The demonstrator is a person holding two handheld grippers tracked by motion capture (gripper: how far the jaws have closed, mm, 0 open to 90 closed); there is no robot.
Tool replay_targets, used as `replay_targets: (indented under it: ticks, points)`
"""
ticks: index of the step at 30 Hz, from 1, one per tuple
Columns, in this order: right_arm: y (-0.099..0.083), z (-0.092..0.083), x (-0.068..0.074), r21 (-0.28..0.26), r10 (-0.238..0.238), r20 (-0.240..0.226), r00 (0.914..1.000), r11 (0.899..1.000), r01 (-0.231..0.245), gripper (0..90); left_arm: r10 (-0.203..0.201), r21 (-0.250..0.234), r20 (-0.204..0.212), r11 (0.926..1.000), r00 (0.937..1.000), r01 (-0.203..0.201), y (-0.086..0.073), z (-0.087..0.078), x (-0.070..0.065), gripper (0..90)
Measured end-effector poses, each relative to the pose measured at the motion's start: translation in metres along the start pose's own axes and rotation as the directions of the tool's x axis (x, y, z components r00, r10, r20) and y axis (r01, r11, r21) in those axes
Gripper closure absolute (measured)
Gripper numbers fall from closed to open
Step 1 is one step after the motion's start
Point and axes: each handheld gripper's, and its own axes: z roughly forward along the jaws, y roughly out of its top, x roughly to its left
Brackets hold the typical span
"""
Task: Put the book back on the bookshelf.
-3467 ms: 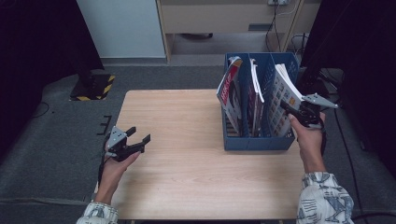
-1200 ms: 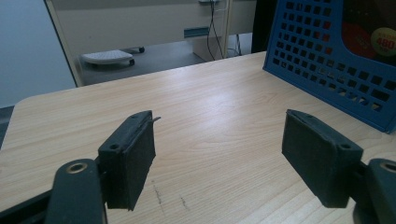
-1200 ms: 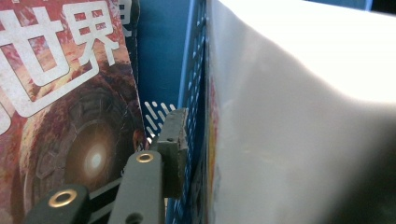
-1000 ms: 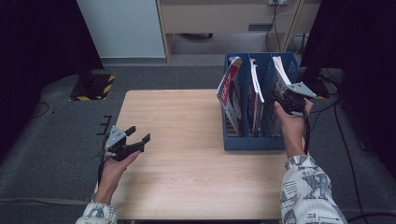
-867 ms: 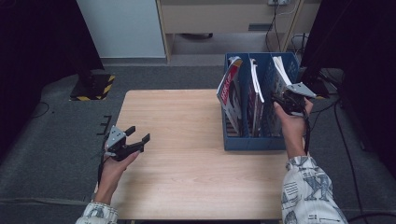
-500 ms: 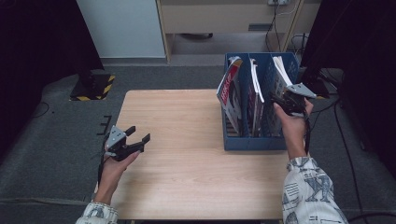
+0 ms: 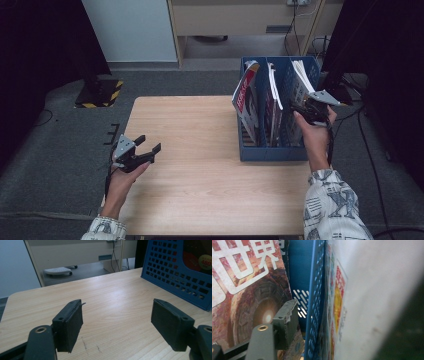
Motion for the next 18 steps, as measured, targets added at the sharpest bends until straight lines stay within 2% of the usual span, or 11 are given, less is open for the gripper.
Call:
replay_targets:
  ticks: [3, 4, 8, 13, 18]
  points:
    - [-0.0005, -0.0004, -0.0008, -0.002, 0.003, 0.0, 1.0, 1.0, -0.003, 38.7, 0.001, 0.0, 0.001, 1.0, 1.0, -0.001, 0.0002, 0.0001, -0.0003, 25.1]
    - [-0.0006, -0.0007, -0.001, -0.003, -0.006, -0.004, 1.0, 1.0, 0.006, 46.9, 0.002, 0.001, 0.0, 1.0, 1.0, -0.002, 0.0001, 0.0002, -0.0004, 25.1]
    - [-0.001, -0.0019, -0.0001, -0.011, -0.04, 0.012, 0.9991, 0.999, 0.04, 54.1, 0.001, 0.001, 0.0, 1.0, 1.0, -0.001, 0.0001, 0.0003, -0.0004, 25.1]
    - [-0.0003, -0.0032, 0.0012, -0.018, -0.086, 0.036, 0.9957, 0.996, 0.086, 69.4, 0.003, -0.001, 0.002, 1.0, 1.0, -0.003, 0.0005, 0.0003, -0.0007, 25.3]
    - [0.0009, -0.0036, 0.0032, -0.015, -0.113, 0.041, 0.9927, 0.993, 0.114, 71.9, 0.004, -0.001, 0.002, 1.0, 1.0, -0.004, 0.0006, 0.0006, -0.0012, 25.3]
